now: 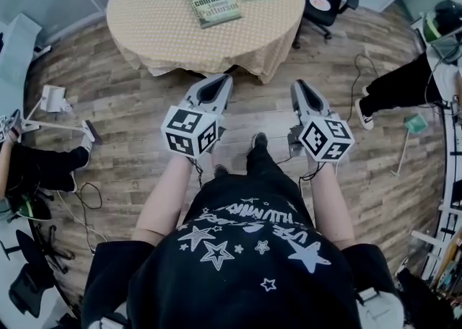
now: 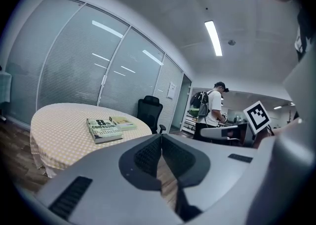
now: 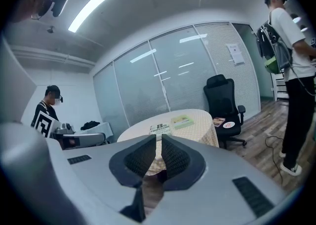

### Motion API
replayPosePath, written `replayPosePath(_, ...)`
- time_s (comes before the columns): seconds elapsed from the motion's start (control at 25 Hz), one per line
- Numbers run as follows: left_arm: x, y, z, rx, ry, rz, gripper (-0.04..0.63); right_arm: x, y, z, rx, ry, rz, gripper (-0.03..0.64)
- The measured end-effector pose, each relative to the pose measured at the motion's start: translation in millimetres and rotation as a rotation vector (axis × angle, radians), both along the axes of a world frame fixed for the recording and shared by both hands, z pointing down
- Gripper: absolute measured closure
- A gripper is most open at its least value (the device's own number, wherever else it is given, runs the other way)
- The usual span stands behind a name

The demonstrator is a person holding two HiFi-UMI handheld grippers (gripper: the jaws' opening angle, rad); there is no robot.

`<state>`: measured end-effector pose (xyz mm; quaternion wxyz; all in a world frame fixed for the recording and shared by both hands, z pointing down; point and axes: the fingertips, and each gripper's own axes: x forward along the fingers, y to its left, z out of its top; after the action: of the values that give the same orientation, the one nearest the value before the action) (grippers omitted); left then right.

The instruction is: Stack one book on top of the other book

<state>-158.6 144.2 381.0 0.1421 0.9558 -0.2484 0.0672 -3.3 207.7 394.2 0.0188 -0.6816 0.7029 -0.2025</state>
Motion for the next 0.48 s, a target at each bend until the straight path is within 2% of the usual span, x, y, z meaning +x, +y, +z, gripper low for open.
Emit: replayPosePath(0.48, 71, -53, -9, 0.04, -0.045, -0.075, 0.584, 58, -66, -5, 0.047, -0.014, -0.103, 0.569)
